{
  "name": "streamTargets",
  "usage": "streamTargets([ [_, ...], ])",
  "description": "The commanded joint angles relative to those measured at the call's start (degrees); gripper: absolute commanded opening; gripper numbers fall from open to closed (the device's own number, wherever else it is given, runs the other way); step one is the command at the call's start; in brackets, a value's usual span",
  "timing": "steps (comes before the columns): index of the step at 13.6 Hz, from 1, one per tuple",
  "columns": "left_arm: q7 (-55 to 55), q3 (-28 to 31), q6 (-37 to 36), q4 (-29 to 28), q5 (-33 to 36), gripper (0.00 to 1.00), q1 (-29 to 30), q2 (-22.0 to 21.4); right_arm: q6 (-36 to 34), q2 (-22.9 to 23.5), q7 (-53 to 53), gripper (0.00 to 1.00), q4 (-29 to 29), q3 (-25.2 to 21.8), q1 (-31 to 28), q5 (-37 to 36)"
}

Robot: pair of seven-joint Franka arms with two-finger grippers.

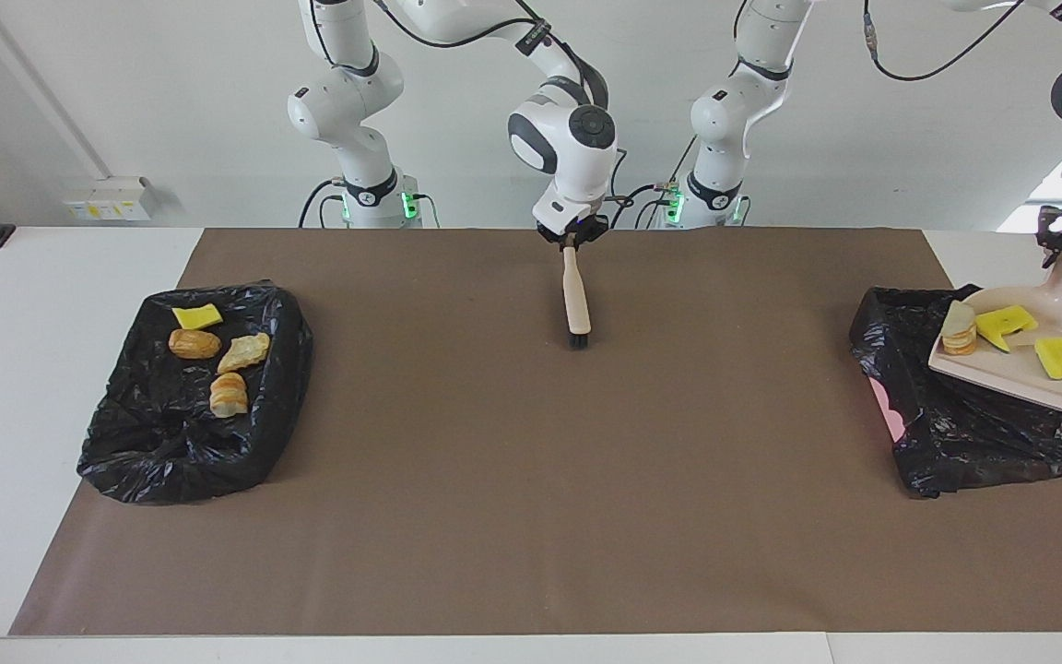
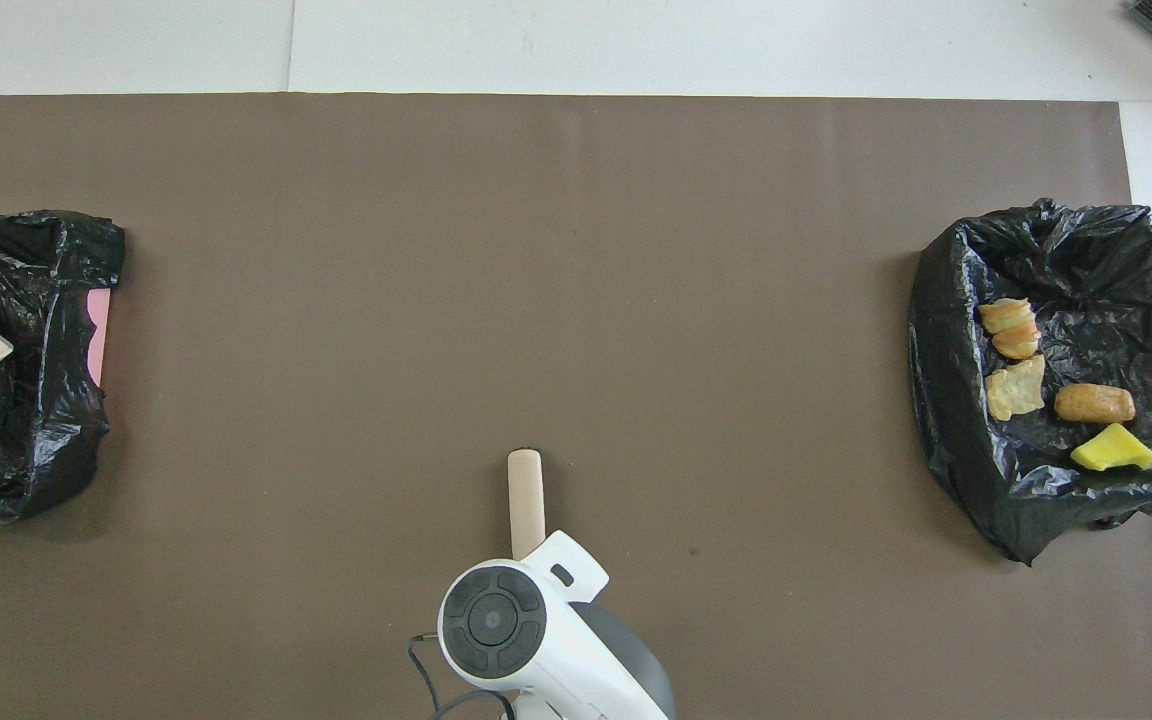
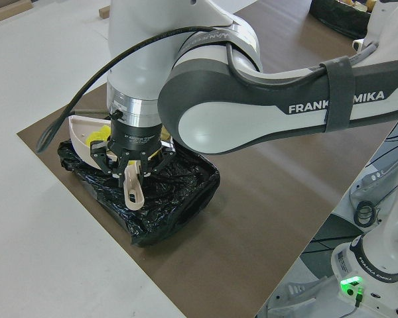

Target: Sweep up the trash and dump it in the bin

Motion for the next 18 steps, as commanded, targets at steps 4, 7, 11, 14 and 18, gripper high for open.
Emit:
streamTargets([
  [4,1.08,-0.38,-3.32,0.65,20.90,0.00,-4.32,-0.20,-0.04,-1.14,1.40,1.00,0.72,-0.13,-0.07,1.40],
  [7,1.08,-0.38,-6.22,1.09,29.07,0.00,-9.23,-0.11,-7.47,-1.84,0.08,1.00,5.45,-0.48,-1.65,0.62],
  [11,1.08,-1.00,-6.58,1.27,35.42,0.00,-11.62,0.07,-19.87,-3.33,-7.28,1.00,13.63,-0.57,-8.75,0.53],
  [14,1.35,-1.00,-6.58,1.70,41.65,0.00,-14.35,0.15,-26.47,-3.60,-12.82,1.00,19.69,-0.65,-13.68,0.44],
  [18,5.46,-1.00,-8.60,6.61,43.52,0.00,-15.84,0.07,-28.25,-4.21,-19.50,1.00,25.06,-0.83,-20.19,0.53],
])
